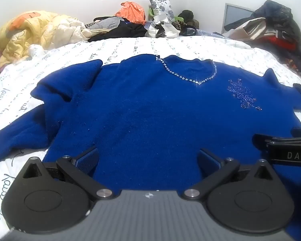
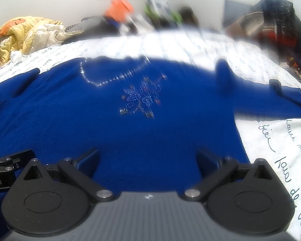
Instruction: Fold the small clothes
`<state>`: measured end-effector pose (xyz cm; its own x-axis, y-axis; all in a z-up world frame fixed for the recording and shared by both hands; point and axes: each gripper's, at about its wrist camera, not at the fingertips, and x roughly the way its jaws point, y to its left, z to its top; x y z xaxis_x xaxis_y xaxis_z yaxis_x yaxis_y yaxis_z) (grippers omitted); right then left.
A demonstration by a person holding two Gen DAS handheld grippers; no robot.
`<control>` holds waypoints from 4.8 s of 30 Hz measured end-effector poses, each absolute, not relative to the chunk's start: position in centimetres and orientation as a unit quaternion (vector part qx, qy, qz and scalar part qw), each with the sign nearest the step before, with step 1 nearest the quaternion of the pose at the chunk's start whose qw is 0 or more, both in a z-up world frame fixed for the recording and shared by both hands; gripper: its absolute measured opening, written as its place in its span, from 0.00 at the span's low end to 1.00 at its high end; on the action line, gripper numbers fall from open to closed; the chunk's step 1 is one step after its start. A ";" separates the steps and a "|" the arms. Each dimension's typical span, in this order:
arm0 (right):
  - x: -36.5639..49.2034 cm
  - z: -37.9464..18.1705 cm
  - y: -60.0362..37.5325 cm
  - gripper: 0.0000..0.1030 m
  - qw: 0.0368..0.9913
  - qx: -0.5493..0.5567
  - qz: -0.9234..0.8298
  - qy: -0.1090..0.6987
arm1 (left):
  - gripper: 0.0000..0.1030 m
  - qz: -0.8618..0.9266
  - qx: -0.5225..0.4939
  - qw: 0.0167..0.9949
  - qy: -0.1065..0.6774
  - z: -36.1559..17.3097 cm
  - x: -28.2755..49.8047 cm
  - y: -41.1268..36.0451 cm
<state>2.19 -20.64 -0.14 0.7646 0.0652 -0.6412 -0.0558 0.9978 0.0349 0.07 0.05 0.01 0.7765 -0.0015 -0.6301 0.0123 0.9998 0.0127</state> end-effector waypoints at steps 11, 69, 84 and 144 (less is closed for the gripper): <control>2.1 -0.1 -20.6 1.00 0.939 0.006 0.032 0.342 | 1.00 -0.004 0.010 0.941 0.338 0.2 0.1 -0.4; 2.2 -0.2 -20.6 1.00 0.940 0.004 0.034 0.341 | 1.00 -0.011 0.003 0.943 0.333 0.0 -0.3 0.4; 2.2 -0.2 -20.5 1.00 0.940 0.005 0.034 0.340 | 1.00 -0.011 0.004 0.943 0.332 0.0 -0.3 0.3; 8.0 6.1 -34.9 0.14 0.935 0.173 0.159 0.266 | 1.00 -0.133 -0.202 0.905 0.349 3.2 2.3 3.8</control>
<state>8.04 -34.95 6.07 0.8074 0.3901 -0.4427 -0.2056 0.8892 0.4086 2.32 3.82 3.16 0.7206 -0.3823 -0.5785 0.0997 0.8827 -0.4591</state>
